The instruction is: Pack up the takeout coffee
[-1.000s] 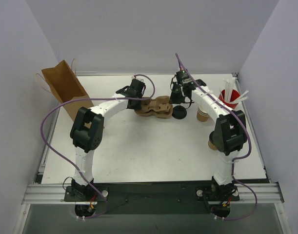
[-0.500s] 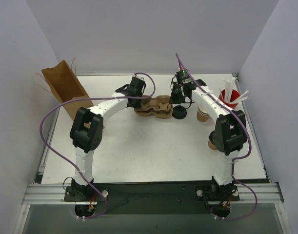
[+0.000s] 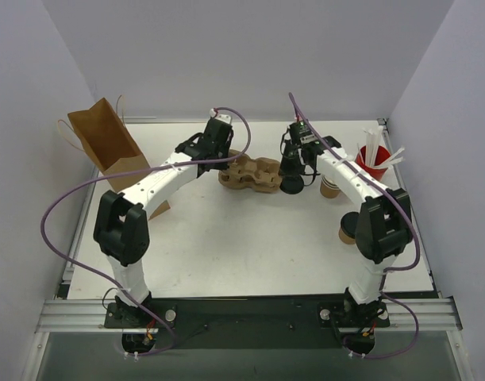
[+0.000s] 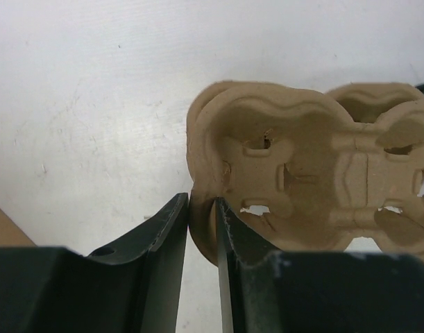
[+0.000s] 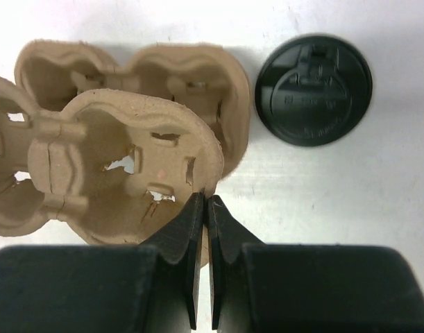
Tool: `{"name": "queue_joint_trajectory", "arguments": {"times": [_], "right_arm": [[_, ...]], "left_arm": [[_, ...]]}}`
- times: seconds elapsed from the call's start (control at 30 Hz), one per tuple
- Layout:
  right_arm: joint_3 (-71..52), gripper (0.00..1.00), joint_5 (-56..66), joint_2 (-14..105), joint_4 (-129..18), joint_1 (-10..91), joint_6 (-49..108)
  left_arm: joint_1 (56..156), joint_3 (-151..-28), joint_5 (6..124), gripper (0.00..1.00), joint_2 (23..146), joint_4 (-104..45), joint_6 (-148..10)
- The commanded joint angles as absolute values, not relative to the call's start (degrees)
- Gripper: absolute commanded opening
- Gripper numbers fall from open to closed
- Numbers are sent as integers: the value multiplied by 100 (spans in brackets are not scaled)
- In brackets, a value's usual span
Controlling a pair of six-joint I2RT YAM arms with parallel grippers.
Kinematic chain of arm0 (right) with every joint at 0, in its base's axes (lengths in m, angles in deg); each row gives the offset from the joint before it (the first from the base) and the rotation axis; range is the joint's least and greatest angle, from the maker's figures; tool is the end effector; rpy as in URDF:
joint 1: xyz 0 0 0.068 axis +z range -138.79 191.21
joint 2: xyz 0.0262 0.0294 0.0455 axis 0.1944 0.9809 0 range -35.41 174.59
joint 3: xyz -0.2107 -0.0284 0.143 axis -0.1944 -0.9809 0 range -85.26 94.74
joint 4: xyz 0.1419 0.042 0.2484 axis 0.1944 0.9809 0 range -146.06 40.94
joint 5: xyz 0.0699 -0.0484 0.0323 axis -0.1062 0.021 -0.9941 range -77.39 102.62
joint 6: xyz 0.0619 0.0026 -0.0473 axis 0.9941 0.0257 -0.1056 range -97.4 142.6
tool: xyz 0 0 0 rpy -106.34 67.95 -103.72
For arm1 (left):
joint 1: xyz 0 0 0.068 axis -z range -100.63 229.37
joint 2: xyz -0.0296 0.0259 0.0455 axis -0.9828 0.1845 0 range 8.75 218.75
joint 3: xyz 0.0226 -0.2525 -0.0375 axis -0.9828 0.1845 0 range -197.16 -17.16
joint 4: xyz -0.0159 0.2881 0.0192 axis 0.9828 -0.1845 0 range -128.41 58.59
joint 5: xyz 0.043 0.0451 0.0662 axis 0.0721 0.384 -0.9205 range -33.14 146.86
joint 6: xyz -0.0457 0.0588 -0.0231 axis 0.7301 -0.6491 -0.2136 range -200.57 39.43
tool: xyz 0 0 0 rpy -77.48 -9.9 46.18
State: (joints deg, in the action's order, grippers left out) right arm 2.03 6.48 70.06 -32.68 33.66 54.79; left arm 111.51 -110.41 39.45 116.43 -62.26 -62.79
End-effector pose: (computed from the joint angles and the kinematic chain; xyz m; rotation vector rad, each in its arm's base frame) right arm 0.4318 0.1862 0.2298 0.1441 2.3649 0.6018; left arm 0.4106 -0.2346 0.2407 0.1446 2.3126 -0.0804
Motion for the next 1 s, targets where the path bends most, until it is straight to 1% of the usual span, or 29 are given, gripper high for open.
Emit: {"name": "queue_joint_trajectory", "arguments": {"times": [0.0,0.07,0.27,0.3,0.33,0.43,0.53,0.6,0.63,0.67,0.7,0.77,0.93,0.97], "right_arm": [[-369,0,901,6198,-3207,3599,5679],[-780,0,1006,5890,-3198,3774,5793],[-1941,0,1428,5064,-3233,4267,6021],[-2282,1,1463,4976,-3268,4319,6039],[-2434,3,1507,4827,-3303,4329,6039],[-2988,8,1700,4686,-3470,4337,5987],[-3138,17,1876,4720,-3462,4329,5873],[-3104,37,1920,4720,-3383,4329,5829],[-3034,45,2025,4677,-3278,4337,5768],[-2989,55,2078,4650,-3225,4329,5758],[-2937,58,2131,4641,-3155,4329,5741],[-2753,60,2219,4545,-2926,4337,5749],[-2506,59,2202,4097,-2627,4574,6275],[-2479,58,2228,4062,-2609,4662,6686]], "left_arm": [[11417,-10541,4016,33,10886,-6340,-5984],[11522,-10313,3999,33,10623,-6401,-5878],[12146,-8864,3964,33,9849,-6236,-5290],[12260,-8670,3972,33,9753,-6183,-5071],[12470,-8259,3972,33,9586,-6112,-4982],[12857,-7581,3902,33,9383,-5673,-4683],[13025,-7289,3981,34,9374,-5409,-4524],[13069,-7262,3964,39,9348,-5409,-4515],[13069,-7253,3964,45,9260,-5409,-4524],[13078,-7244,3972,48,9216,-5400,-4533],[13078,-7253,3990,52,9163,-5391,-4577],[13069,-7297,4008,62,9023,-5478,-4603],[12947,-7736,3656,63,8610,-6180,-4744],[12886,-7806,3639,63,8531,-6252,-4779]]}}
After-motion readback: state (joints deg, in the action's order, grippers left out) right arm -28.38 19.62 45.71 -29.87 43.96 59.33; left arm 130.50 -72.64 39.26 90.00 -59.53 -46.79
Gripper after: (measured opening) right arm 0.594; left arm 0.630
